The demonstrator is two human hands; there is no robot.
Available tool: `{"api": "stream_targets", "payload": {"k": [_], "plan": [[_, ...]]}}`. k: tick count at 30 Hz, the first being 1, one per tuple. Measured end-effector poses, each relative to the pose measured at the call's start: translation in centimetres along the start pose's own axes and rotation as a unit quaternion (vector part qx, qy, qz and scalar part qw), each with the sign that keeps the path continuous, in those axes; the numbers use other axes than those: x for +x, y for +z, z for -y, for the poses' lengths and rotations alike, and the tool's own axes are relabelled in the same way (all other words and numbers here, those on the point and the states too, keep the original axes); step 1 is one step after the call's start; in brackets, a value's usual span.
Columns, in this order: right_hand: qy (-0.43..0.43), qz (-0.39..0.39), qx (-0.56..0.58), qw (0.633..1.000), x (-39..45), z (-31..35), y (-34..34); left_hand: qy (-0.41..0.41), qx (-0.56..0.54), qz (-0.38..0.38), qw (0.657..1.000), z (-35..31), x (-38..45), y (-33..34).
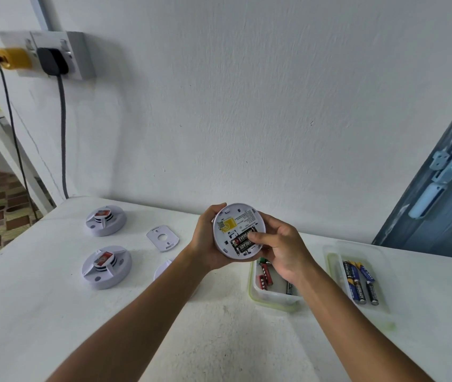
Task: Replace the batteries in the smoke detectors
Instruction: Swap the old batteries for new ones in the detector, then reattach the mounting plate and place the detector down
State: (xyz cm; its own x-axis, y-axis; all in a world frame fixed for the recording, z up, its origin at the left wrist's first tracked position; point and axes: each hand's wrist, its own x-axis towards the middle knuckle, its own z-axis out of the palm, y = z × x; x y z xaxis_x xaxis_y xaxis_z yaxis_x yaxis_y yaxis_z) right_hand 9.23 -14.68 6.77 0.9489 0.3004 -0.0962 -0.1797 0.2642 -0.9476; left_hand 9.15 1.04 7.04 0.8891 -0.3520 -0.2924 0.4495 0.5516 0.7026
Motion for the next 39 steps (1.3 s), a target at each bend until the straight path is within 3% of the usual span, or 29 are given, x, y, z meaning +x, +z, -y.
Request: {"api": "stream_targets", "payload": {"k": [10,14,16,18,20,25,27,30,32,37,39], "plan": [[0.034,0.027,-0.052,0.998,2.2,-1.5,4.3,0.036,-0.016,-0.081,0.996,-1.9,-2.4,-3.9],[0.016,-0.053,-0.091,0.994,4.8,-3.0,8.5,0.066,-0.052,-0.127,0.988,-4.9,-4.2,-8.3],[-0.024,-0.085,-0.173,0.981,6.9,-4.4,10.7,0.086,-0.058,-0.15,0.983,-6.8,-4.9,-11.0],[-0.05,-0.075,-0.304,0.949,9.0,-6.0,12.4,0.104,-0.069,-0.159,0.979,-8.4,-5.5,-13.3],[-0.051,-0.034,-0.445,0.893,11.2,-7.3,14.3,0.108,-0.083,-0.164,0.977,-9.8,-6.1,-15.5],[0.049,0.035,-0.658,0.751,14.3,-10.3,17.3,0.098,-0.075,-0.168,0.978,-11.7,-7.6,-19.7],[0.058,0.022,-0.686,0.725,14.6,-11.2,18.2,0.088,-0.074,-0.16,0.98,-12.1,-8.1,-21.1],[0.049,0.028,-0.696,0.716,14.8,-12.1,19.0,0.075,-0.072,-0.155,0.982,-12.6,-8.4,-22.8],[0.032,0.01,-0.688,0.725,14.3,-11.8,19.5,0.069,-0.072,-0.151,0.983,-12.7,-8.5,-23.1],[-0.048,-0.041,-0.426,0.902,12.4,-9.1,21.7,0.06,-0.071,-0.125,0.988,-12.8,-8.6,-22.9],[-0.074,-0.003,-0.36,0.93,11.3,-7.9,22.8,0.057,-0.061,-0.106,0.991,-12.7,-8.6,-23.0]]}}
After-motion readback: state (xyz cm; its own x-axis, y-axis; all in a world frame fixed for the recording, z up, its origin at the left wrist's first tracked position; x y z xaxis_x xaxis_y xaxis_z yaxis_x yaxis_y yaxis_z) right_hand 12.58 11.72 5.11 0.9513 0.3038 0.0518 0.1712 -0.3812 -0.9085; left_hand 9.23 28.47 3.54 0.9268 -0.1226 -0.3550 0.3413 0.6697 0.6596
